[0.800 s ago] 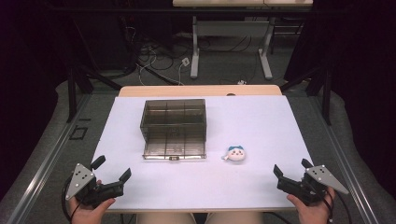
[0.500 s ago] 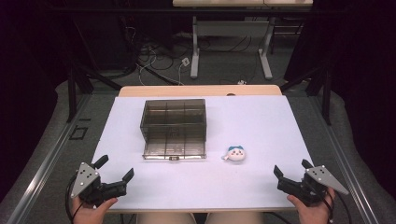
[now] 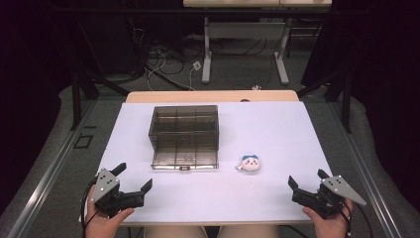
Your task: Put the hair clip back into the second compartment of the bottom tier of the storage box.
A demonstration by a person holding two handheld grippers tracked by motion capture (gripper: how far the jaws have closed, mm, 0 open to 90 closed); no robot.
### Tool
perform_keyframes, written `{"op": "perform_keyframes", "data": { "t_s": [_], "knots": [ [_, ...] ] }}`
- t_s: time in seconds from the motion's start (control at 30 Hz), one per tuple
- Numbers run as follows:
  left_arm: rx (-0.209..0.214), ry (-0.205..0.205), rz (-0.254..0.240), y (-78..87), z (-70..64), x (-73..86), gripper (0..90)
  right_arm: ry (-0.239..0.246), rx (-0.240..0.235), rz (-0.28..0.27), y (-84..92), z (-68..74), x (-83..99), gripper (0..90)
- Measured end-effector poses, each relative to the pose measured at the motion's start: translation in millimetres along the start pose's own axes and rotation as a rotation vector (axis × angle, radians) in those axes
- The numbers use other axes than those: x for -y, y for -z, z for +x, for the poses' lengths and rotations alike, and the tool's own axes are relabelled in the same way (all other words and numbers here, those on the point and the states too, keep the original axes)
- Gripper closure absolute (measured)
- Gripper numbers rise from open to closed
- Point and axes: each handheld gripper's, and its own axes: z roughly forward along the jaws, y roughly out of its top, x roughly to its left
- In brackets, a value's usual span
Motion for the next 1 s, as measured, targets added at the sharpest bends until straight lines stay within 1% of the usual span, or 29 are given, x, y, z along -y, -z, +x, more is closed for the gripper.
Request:
{"op": "perform_keyframes", "data": {
  "t_s": [0.03, 0.07, 0.13, 0.17, 0.4, 0.57, 0.6, 0.63, 0.67, 0.73, 0.77, 0.8, 0.83, 0.87, 1.0],
  "knots": [
    [0.007, 0.005, 0.001, -2.3, -1.6, -2.0, 1.4, 0.001, 0.001, -0.005, -0.8, 0.0, 0.5, 0.0],
    [0.015, -0.006, 0.011, -4.1, -2.5, -4.2, 1.6, 0.002, 0.002, -0.004, -0.9, 0.2, 0.7, 0.0],
    [0.036, -0.009, 0.024, -8.5, -5.8, -8.7, 1.7, 0.003, 0.001, -0.005, -1.2, 0.3, 0.8, 0.0],
    [0.044, -0.012, 0.026, -10.9, -7.7, -11.0, 2.6, -0.001, -0.003, 0.003, -1.0, 1.0, 0.7, 0.0],
    [0.091, -0.073, 0.059, -28.6, -20.3, -28.2, 4.6, -0.001, -0.001, -0.001, -1.4, 2.1, 0.9, 0.0],
    [0.122, -0.099, 0.076, -41.1, -29.6, -41.1, 4.6, -0.001, 0.000, -0.003, -2.0, 2.5, 1.4, 0.0],
    [0.126, -0.098, 0.079, -43.4, -31.4, -43.7, 4.6, -0.001, 0.000, -0.003, -2.0, 2.5, 1.4, 0.0],
    [0.133, -0.108, 0.082, -45.7, -32.5, -46.3, 4.6, -0.001, -0.001, -0.001, -2.0, 2.4, 1.5, 0.0],
    [0.140, -0.111, 0.085, -47.9, -33.8, -49.0, 4.6, -0.002, -0.001, -0.011, -2.8, 2.4, 1.8, 0.0],
    [0.148, -0.113, 0.093, -52.2, -36.5, -53.7, 4.7, -0.002, -0.001, -0.011, -2.8, 2.3, 1.8, 0.0],
    [0.147, -0.119, 0.094, -54.5, -37.5, -56.1, 4.7, 0.003, -0.001, 0.007, -1.5, 1.8, 1.3, 0.0],
    [0.151, -0.117, 0.094, -57.2, -38.7, -58.1, 5.1, 0.004, -0.002, 0.009, -1.4, 1.7, 1.3, 0.0],
    [0.156, -0.124, 0.105, -58.8, -39.3, -60.6, 5.3, 0.003, -0.001, 0.014, -1.2, 1.8, 1.3, 0.0],
    [0.160, -0.118, 0.101, -61.6, -40.8, -62.3, 5.3, 0.001, -0.004, 0.014, -1.3, 2.0, 1.3, 0.0],
    [0.170, -0.137, 0.110, -70.5, -44.0, -71.3, 5.8, 0.007, 0.000, 0.017, -1.5, 1.8, 1.5, 0.0]
  ]
}}
